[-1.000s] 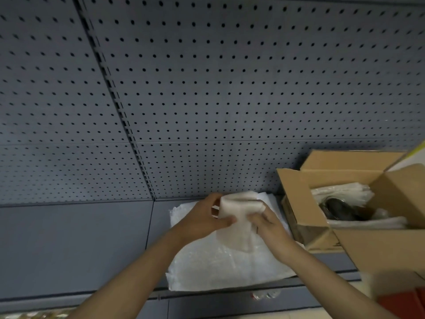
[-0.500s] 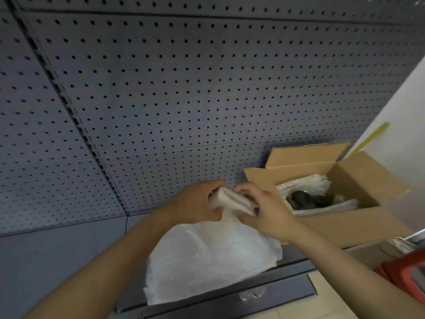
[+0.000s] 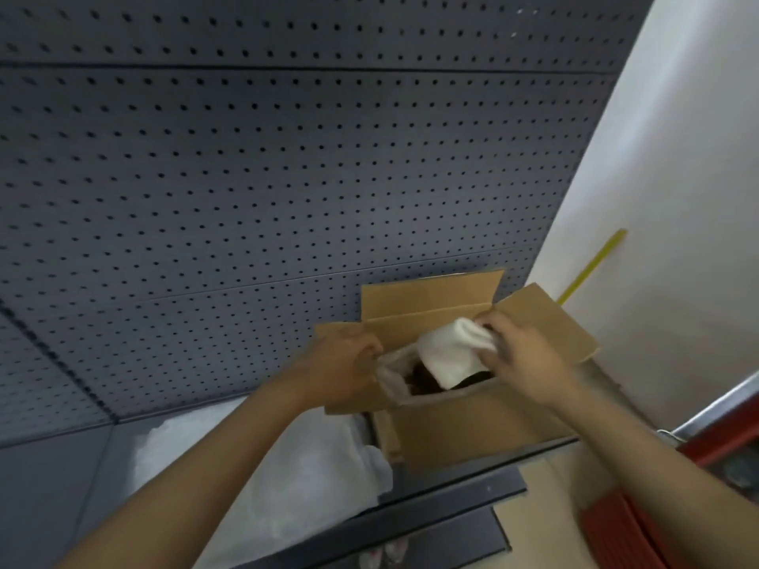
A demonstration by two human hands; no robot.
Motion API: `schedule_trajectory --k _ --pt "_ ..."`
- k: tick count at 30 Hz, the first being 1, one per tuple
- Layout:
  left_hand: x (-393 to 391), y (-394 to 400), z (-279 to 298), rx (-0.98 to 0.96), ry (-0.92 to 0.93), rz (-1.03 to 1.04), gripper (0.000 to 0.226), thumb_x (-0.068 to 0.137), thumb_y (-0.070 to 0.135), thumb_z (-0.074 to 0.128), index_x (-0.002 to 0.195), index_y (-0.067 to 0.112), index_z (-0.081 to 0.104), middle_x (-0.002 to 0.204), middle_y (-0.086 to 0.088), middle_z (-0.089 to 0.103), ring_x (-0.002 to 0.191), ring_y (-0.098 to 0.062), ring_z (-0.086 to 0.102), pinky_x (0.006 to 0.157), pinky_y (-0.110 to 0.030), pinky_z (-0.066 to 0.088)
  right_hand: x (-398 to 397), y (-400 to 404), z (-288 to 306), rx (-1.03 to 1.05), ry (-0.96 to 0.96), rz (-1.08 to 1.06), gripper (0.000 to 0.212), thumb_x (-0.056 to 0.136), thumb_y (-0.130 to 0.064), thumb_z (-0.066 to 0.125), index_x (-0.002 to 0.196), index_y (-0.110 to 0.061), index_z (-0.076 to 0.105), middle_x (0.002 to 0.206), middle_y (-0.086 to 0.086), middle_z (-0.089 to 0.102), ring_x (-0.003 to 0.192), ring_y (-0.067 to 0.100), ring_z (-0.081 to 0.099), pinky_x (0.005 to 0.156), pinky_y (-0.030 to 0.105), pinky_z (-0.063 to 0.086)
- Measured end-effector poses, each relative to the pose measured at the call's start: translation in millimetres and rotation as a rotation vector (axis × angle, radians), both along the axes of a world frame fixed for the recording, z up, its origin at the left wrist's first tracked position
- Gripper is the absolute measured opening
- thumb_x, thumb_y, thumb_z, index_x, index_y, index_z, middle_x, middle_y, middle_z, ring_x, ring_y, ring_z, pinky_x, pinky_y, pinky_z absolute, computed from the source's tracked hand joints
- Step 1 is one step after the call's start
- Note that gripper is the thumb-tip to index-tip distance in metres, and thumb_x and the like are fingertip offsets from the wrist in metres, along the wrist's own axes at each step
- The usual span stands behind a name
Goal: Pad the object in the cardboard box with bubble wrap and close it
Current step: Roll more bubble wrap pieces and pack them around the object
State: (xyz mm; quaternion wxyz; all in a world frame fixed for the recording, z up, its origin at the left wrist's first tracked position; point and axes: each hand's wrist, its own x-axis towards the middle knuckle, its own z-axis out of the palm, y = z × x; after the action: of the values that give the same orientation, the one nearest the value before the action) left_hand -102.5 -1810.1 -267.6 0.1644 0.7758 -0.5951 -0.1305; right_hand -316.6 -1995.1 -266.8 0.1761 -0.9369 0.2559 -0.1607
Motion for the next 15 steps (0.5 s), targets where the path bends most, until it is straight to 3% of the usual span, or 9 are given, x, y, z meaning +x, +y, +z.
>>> schedule_trajectory --k 2,4,8,15 --pt "-12 -16 -7 0.032 -0.037 0.026 0.013 0.079 0.048 0.058 0.076 0.043 0.046 0.087 0.021 0.049 0.081 -0.005 0.052 0.066 -0.024 0.046 -10 -32 -2 -0.064 0.071 -0.041 0.036 0.083 -0.012 0.064 0.118 -0.015 0.054 0.107 0.009 0.063 0.082 0.030 0.062 0.067 0.042 0.051" --pt "-20 -24 -13 0.049 -0.057 0.035 0.012 0.075 0.042 0.060 0.077 0.041 0.048 0.085 0.019 0.050 0.079 -0.007 0.052 0.060 -0.022 0.042 -9 -57 -7 -0.134 0.149 -0.037 0.036 0.085 -0.013 0.061 0.119 -0.014 0.054 0.110 0.010 0.062 0.082 0.033 0.061 0.067 0.044 0.053" --pt "-17 -30 -25 0.091 -0.074 0.072 0.018 0.083 0.036 0.055 0.101 0.035 0.060 0.104 0.013 0.058 0.087 -0.008 0.055 0.072 -0.026 0.047 12 -86 -21 -0.242 0.388 -0.017 0.030 0.088 -0.013 0.052 0.117 -0.021 0.054 0.108 0.008 0.059 0.084 0.030 0.060 0.069 0.040 0.052" --pt "16 -49 -21 0.066 -0.120 0.049 0.023 0.090 0.025 0.053 0.111 0.026 0.063 0.119 0.010 0.058 0.101 -0.009 0.055 0.083 -0.020 0.040 49 -112 -49 -0.270 0.708 0.046 0.038 0.093 -0.012 0.047 0.130 -0.022 0.046 0.112 0.007 0.060 0.084 0.023 0.056 0.066 0.030 0.042"
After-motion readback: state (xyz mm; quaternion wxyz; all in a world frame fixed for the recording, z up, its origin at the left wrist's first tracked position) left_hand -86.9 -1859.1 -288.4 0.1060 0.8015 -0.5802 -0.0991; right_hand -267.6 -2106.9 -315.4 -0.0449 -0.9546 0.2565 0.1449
